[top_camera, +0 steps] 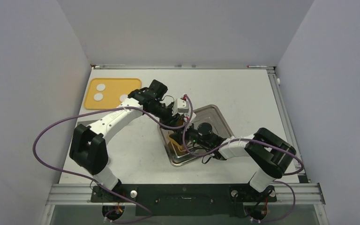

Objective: Roll out the dumpling wrappers from the dough
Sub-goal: Flatten out the dough on the work surface.

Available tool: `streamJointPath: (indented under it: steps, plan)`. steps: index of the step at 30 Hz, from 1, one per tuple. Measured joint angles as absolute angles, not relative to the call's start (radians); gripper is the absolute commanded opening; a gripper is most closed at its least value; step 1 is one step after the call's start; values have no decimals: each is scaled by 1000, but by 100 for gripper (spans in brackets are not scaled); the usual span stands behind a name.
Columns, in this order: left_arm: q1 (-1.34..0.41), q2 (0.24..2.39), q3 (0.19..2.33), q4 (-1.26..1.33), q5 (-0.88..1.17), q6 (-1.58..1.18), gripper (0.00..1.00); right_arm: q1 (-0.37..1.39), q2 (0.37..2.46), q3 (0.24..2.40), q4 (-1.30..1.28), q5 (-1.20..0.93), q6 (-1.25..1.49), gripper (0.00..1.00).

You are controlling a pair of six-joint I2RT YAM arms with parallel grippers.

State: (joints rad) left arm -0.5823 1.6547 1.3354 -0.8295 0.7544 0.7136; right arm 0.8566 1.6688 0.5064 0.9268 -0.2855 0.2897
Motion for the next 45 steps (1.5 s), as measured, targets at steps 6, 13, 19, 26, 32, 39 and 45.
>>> streamJointPath:
  steps: [6,13,19,26,32,39,45]
  plan:
    - [-590,1633,1483,-844,676,693,0,778,1583,620,777,-306,225,8]
    - [-631,1674,1494,-845,720,665,0,662,1605,571,747,-255,205,8]
    - [-639,1757,1399,-850,715,680,0,670,1687,476,926,-219,220,8]
    - [-637,1765,1354,-881,720,710,30,696,1713,464,1003,-208,231,8]
    - [-581,1699,1349,-850,776,706,50,695,1712,524,910,-208,207,8]
    - [-475,1559,1291,-711,847,634,59,694,1628,608,718,-249,94,8]
    - [-465,1505,1310,-654,940,595,63,694,1489,662,649,-424,-12,8]
